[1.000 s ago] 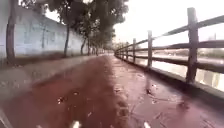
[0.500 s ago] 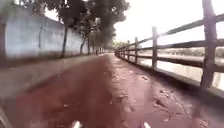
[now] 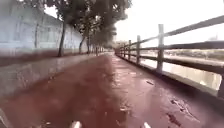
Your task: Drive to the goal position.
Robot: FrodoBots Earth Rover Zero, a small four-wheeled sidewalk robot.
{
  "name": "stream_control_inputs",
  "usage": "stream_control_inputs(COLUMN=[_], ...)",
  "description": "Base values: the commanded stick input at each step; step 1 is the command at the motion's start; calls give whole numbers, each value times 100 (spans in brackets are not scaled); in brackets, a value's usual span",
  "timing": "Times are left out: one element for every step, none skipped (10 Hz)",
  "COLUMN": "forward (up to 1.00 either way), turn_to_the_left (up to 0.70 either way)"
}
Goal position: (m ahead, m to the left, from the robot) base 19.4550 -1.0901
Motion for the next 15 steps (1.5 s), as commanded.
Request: stream_control_inputs(forward=[70, 70, 70, 70, 70, 70, 70, 70, 70, 70, 70, 70, 70, 70, 70], turn_to_the_left=[0, 0, 0, 0, 0, 0, 0, 0, 0, 0, 0, 0, 0, 0, 0])
